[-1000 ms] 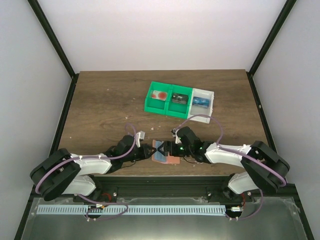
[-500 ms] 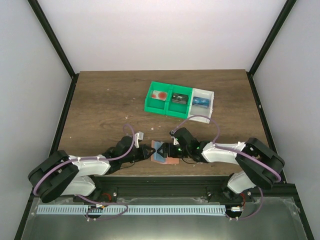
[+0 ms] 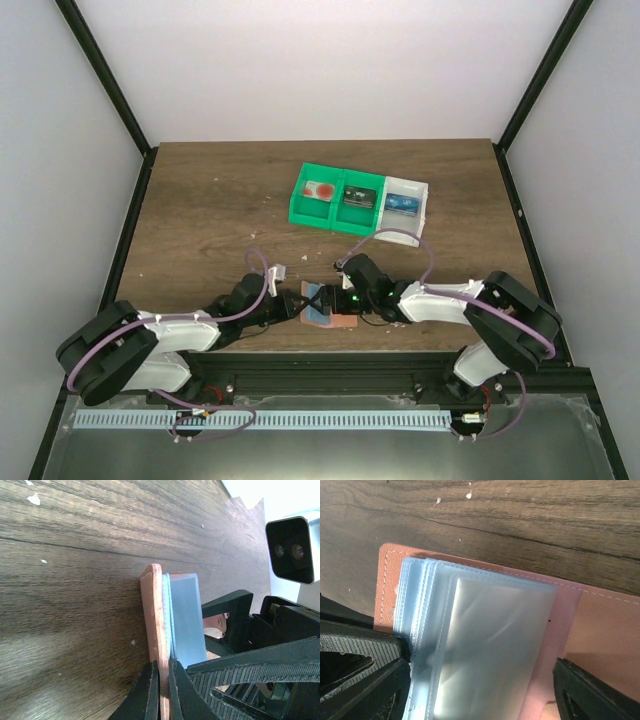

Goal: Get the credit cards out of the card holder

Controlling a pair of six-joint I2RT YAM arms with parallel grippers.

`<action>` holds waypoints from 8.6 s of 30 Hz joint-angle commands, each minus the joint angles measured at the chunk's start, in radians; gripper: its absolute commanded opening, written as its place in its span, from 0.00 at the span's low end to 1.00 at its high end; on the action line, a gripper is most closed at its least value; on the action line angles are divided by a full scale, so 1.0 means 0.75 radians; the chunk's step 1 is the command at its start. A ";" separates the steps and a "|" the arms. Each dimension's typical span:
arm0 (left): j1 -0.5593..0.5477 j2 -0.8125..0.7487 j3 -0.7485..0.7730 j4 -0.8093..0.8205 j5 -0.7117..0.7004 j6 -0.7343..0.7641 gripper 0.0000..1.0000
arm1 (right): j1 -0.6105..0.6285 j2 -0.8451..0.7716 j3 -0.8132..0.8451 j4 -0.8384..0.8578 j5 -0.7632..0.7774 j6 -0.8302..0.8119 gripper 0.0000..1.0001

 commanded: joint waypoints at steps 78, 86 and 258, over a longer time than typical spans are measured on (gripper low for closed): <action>-0.006 0.023 0.009 -0.026 0.024 0.116 0.00 | -0.066 0.050 -0.139 0.242 -0.107 0.061 0.15; -0.008 0.120 -0.014 -0.011 -0.006 0.136 0.00 | -0.082 0.079 -0.159 0.301 -0.143 0.084 0.14; 0.156 -0.458 0.016 0.319 -0.036 -0.301 0.00 | -0.265 -0.480 -0.279 0.890 -0.459 0.700 0.32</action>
